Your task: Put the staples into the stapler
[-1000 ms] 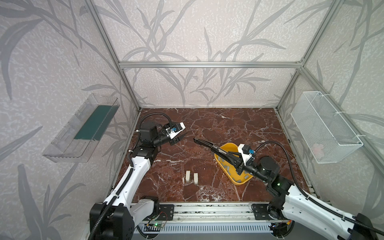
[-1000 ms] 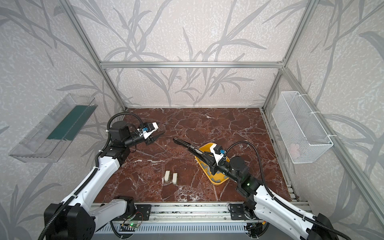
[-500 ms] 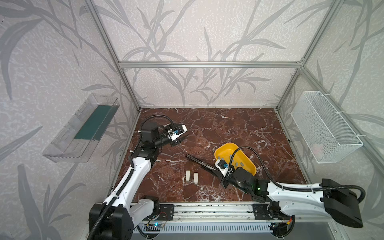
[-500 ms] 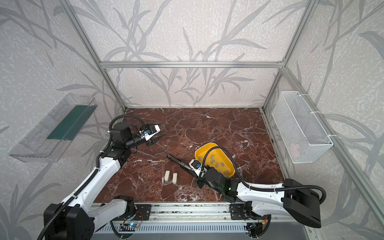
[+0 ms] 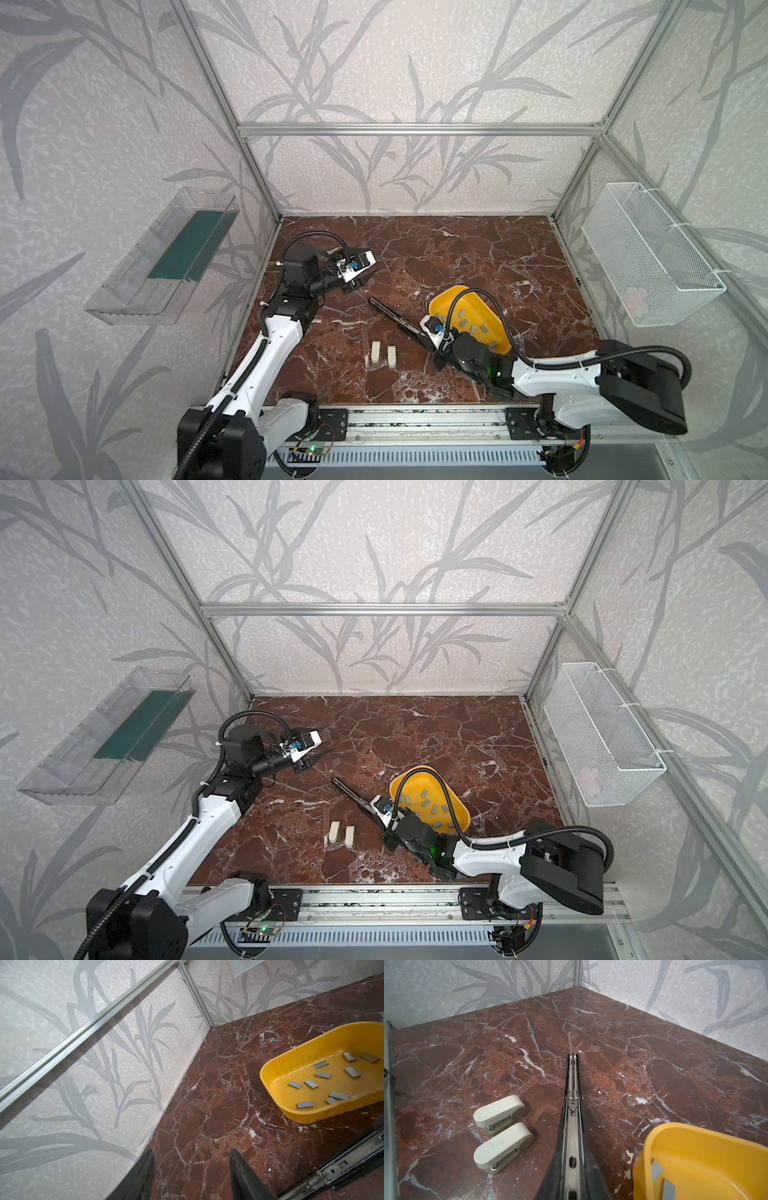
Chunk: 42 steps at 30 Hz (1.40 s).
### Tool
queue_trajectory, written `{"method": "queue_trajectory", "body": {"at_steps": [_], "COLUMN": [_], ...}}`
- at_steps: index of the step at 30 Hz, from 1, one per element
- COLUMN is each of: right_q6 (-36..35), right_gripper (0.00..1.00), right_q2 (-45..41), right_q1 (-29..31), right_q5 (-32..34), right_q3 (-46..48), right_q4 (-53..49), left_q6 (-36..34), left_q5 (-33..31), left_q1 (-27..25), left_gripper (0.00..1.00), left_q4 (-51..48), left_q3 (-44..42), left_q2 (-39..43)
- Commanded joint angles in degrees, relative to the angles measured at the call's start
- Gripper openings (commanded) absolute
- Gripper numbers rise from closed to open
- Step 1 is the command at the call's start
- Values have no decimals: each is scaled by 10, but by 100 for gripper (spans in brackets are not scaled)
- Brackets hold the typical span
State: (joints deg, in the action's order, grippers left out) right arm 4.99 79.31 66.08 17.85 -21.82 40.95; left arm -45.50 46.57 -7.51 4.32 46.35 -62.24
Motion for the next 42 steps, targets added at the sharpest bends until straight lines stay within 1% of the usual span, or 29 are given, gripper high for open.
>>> {"method": "queue_trajectory", "body": {"at_steps": [1,4,7,8,11,13,16,19,20,22,24,26,27,28,29,31,33,34,35,36,37,38,39,40,41,42], "right_q6": [37,90,148,159,155,155,143,126,123,115,106,93,85,74,64,46,26,46,92,134,163,160,165,176,172,149], "right_gripper": [0,0,0,0,0,0,0,0,6,28,46,59,63,71,99,99,99,99,99,99,99,99,99,99,99,99], "right_q2": [30,71,109,118,147,166,198,218,218,217,210,200,195,189,175,146,119,103,85,69,54,49,55,68,89,112], "right_q1": [2,2,6,6,9,15,23,27,29,31,34,36,38,40,42,49,58,61,61,59,53,41,29,17,6,1], "right_q5": [22,74,173,190,193,206,220,219,220,217,218,214,212,211,213,235,290,343,393,415,413,391,380,372,367,371], "right_q3": [-46,-81,-107,-114,-122,-124,-132,-134,-134,-131,-125,-121,-121,-123,-129,-150,-171,-185,-203,-216,-226,-226,-229,-238,-252,-267], "right_q4": [59,21,-28,-40,-24,-11,-5,10,10,25,40,49,49,46,32,-24,-63,-94,-139,-174,-188,-165,-141,-124,-99,-64], "left_q6": [-13,-15,-16,-17,-17,-18,-23,-31,-34,-43,-55,-71,-79,-87,-96,-111,-123,-133,-140,-135,-108,-67,-13,18,26,21], "left_q5": [5,4,3,2,2,3,2,1,0,-1,-2,-2,-3,-6,-12,-23,-38,-47,-52,-61,-86,-123,-174,-228,-263,-281], "left_q1": [-3,-4,-5,-6,-6,-7,-8,-10,-12,-13,-17,-21,-23,-27,-31,-39,-45,-50,-51,-50,-46,-37,-23,-13,-10,-10], "left_gripper": [59,59,59,59,59,59,59,59,59,59,59,59,59,59,59,59,59,59,59,58,55,54,55,58,60,60], "left_q4": [-4,-6,-6,-6,-6,-7,-11,-17,-19,-25,-34,-44,-49,-54,-58,-64,-69,-71,-67,-54,-24,15,57,88,95,85], "left_q3": [-4,-5,-5,-5,-5,-5,-5,-5,-5,-6,-7,-6,-7,-9,-11,-14,-19,-23,-28,-33,-37,-37,-33,-24,-14,-2], "left_q2": [10,11,12,12,12,12,13,14,14,14,11,8,7,6,5,5,4,1,-2,-7,-16,-27,-41,-54,-62,-67]}}
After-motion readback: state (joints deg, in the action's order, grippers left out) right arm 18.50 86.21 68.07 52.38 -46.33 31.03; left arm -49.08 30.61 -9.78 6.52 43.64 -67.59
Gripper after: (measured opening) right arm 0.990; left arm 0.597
